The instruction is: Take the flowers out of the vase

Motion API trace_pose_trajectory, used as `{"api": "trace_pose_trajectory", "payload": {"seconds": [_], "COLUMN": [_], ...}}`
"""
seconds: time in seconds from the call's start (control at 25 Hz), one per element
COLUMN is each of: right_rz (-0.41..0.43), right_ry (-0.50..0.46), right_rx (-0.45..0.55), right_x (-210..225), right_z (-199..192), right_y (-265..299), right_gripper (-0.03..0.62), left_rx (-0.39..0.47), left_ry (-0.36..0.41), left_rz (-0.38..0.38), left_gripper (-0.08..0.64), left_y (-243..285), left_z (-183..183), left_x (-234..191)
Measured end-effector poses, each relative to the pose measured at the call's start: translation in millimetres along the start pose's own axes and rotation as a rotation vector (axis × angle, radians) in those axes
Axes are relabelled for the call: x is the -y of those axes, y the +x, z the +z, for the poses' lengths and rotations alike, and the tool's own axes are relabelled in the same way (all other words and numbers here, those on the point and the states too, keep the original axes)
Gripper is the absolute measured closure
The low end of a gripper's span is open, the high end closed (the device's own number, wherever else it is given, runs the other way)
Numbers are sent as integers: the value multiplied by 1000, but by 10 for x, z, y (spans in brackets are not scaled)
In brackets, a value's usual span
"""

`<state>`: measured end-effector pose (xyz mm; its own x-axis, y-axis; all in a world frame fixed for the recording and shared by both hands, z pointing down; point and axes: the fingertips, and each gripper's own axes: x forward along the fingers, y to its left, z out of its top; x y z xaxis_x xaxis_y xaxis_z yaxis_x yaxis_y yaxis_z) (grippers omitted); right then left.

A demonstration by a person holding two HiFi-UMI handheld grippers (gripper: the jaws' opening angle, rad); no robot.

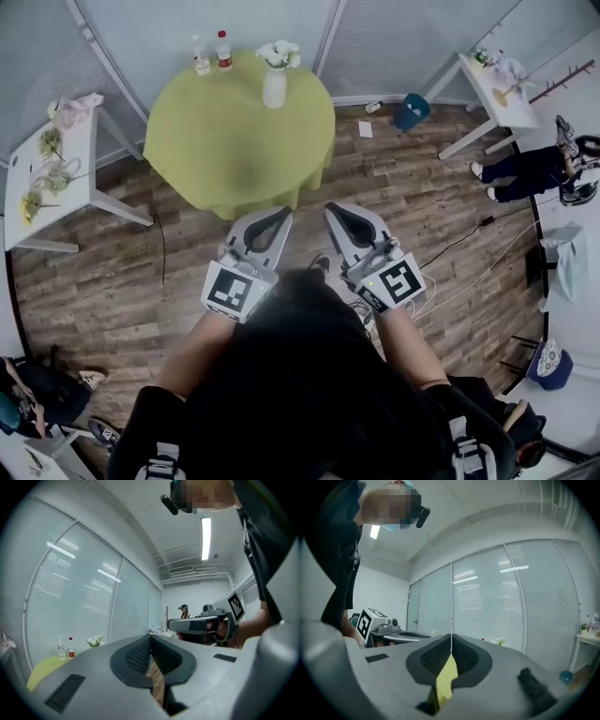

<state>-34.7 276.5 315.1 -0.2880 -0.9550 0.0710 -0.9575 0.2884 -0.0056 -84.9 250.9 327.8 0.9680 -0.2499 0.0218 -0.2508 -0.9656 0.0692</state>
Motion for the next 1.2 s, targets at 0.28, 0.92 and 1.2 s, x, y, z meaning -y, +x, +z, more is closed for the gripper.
{"api": "trace_pose_trajectory", "payload": {"seconds": [0.28,0.92,1.2], "right_rz": [41,200,259], "right_ry": [0,-5,7], "right_rx": [14,30,47], "right_x": [401,1601,2007], "right_z": [-33,3,-14], "right_y": [259,546,510], "right_gripper": [572,572,572], "left_rx": [-5,-37,-45], "left_ry": [18,3,11], "left_rz": [38,178,221], "left_gripper": [546,546,546], "left_y": [390,1582,1994], "left_z": [-25,17,75], "left_x": [-209,-469,-400]}}
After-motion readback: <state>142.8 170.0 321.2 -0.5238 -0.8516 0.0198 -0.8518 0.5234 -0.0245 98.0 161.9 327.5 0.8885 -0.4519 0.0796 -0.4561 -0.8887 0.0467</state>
